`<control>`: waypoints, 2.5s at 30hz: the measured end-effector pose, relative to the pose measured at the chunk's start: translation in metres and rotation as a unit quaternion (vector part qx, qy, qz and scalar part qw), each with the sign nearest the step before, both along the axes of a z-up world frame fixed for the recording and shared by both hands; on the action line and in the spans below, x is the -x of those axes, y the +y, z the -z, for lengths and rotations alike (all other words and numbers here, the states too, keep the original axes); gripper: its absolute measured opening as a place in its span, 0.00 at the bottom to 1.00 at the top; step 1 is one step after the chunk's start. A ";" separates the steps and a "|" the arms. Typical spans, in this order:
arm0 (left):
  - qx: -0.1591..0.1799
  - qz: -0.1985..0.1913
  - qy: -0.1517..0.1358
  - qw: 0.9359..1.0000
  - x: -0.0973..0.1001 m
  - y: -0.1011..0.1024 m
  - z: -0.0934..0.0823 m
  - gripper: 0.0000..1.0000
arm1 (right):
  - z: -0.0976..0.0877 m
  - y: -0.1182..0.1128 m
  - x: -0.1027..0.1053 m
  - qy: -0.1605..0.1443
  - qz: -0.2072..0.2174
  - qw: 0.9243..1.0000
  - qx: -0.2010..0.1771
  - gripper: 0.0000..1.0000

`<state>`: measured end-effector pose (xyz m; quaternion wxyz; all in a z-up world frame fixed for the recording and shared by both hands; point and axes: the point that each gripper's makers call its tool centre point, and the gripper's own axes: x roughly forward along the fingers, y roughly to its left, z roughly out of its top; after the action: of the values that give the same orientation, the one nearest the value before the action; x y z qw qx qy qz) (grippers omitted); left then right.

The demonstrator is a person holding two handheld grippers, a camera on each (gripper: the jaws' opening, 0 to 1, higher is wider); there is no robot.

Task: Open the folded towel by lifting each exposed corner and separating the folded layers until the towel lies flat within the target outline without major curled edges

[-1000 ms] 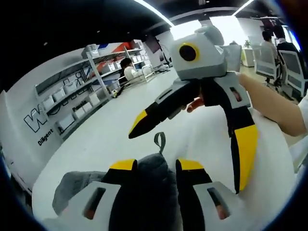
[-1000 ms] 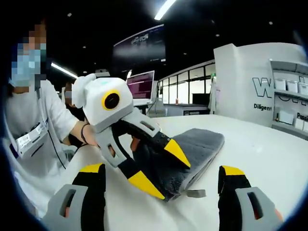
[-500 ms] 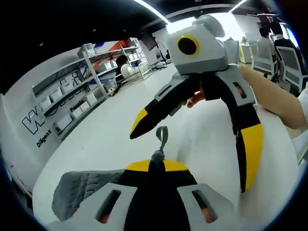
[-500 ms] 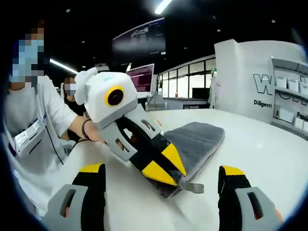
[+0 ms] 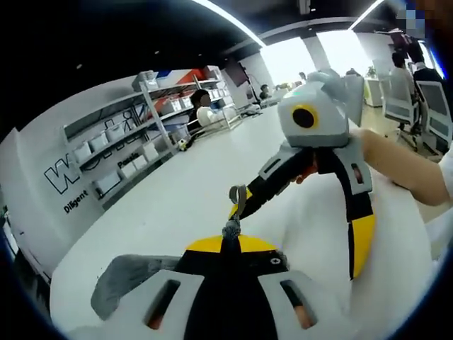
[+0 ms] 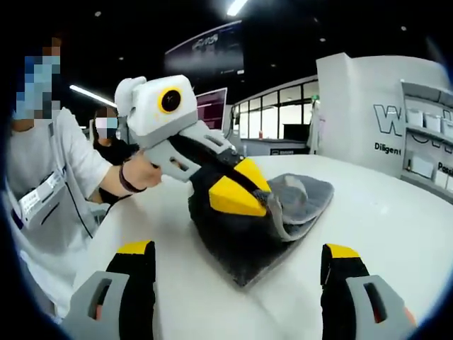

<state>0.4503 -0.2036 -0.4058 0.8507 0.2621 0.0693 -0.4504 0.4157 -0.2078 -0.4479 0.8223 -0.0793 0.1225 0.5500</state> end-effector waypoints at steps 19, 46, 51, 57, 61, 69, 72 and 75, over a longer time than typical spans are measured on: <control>-0.059 -0.147 -0.128 0.979 -0.015 0.110 -0.038 0.04 | 0.008 0.004 0.000 0.006 -0.005 1.000 0.011 0.99; -0.080 -0.291 -0.070 0.951 0.036 0.244 0.024 0.04 | 0.015 0.010 0.003 0.011 -0.013 1.000 0.021 0.99; -0.075 -0.305 -0.052 0.948 0.049 0.256 0.036 0.04 | 0.016 0.011 0.004 0.013 -0.014 1.000 0.020 0.99; -0.075 -0.316 -0.040 0.945 0.058 0.262 0.047 0.04 | 0.016 0.012 0.005 0.013 -0.017 1.000 0.019 0.99; -0.074 -0.324 -0.032 0.943 0.062 0.264 0.053 0.04 | 0.015 0.012 0.005 0.012 -0.018 1.000 0.017 0.99; -0.072 -0.334 -0.017 0.940 0.065 0.268 0.060 0.04 | 0.014 0.011 0.004 0.013 -0.018 1.000 0.014 0.99; -0.067 -0.334 -0.006 0.940 0.065 0.270 0.065 0.04 | 0.014 0.011 0.004 0.012 -0.018 1.000 0.015 0.99; -0.028 -0.326 0.017 0.945 0.067 0.268 0.068 0.05 | 0.013 0.011 0.003 0.012 -0.018 1.000 0.013 0.99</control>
<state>0.3831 0.0647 -0.4740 0.9421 0.2409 0.1778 -0.1510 0.4127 -0.1970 -0.4605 0.8097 -0.0851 0.1382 0.5640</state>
